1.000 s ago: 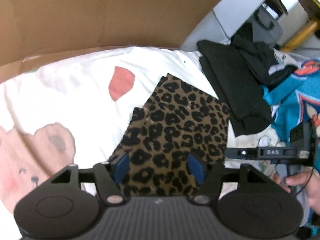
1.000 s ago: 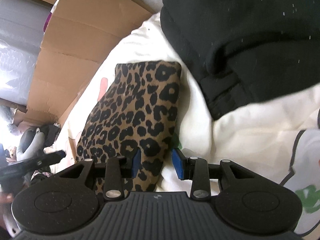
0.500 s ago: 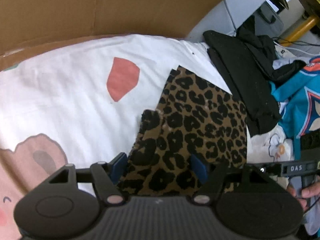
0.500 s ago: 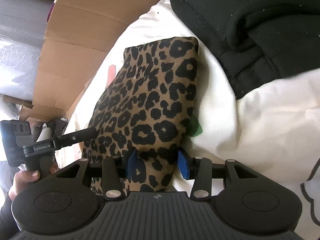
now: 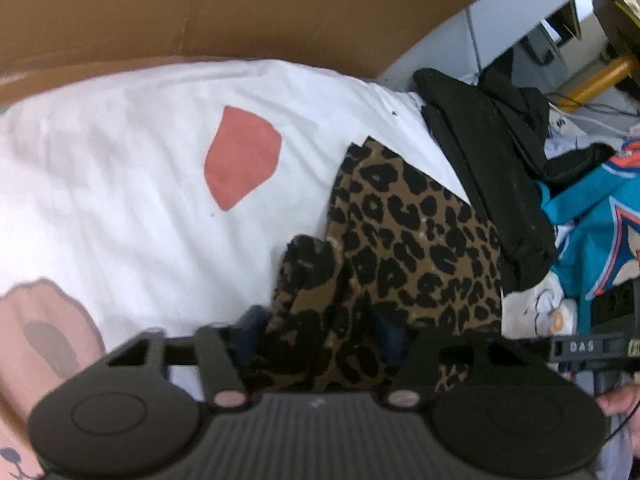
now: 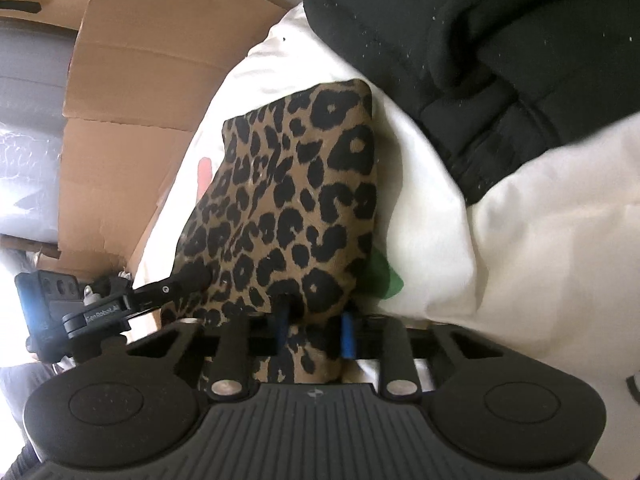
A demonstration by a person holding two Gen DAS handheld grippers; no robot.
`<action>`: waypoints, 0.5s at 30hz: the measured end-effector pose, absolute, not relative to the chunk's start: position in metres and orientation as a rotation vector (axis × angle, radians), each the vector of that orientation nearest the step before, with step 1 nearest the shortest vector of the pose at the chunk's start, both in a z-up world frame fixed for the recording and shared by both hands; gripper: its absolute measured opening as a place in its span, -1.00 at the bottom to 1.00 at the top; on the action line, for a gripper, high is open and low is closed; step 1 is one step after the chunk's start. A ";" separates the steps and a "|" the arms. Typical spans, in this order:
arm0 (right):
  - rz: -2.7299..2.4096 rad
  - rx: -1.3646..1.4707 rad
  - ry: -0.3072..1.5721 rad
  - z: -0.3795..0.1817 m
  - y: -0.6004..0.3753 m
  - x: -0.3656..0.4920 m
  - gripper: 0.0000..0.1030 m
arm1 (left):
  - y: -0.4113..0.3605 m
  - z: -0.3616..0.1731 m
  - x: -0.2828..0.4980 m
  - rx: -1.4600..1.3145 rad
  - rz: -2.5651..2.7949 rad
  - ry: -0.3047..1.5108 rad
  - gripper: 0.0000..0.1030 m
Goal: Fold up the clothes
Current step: 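Grasp the folded leopard skirt's end with both tools together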
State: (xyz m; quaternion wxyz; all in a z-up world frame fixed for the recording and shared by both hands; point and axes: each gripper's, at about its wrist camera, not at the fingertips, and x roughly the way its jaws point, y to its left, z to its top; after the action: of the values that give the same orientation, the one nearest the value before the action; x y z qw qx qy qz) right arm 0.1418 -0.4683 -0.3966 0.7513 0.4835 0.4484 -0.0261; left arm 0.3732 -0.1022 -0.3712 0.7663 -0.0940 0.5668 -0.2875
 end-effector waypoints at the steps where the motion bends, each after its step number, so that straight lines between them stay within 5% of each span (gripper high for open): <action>1: -0.058 1.070 0.971 -0.394 -0.469 0.141 -0.86 | -0.101 -0.369 0.374 -0.207 -0.630 1.232 -0.09; 6: -0.022 1.051 0.927 -0.374 -0.468 0.140 -0.88 | -0.095 -0.361 0.377 -0.238 -0.609 1.236 -0.34; 11: -0.025 1.054 0.943 -0.376 -0.468 0.138 -0.74 | -0.096 -0.366 0.380 -0.245 -0.605 1.262 0.04; 13: -0.045 1.081 0.950 -0.381 -0.470 0.137 -0.44 | -0.100 -0.368 0.381 -0.229 -0.620 1.269 0.19; 15: -0.049 1.097 0.945 -0.384 -0.469 0.138 -0.35 | -0.101 -0.372 0.384 -0.233 -0.626 1.287 0.25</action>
State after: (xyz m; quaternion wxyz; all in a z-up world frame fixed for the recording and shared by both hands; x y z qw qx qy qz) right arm 0.1377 -0.4694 -0.3844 0.7488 0.5019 0.4323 -0.0223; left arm 0.3840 -0.1012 -0.3720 0.7484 -0.1066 0.5887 -0.2863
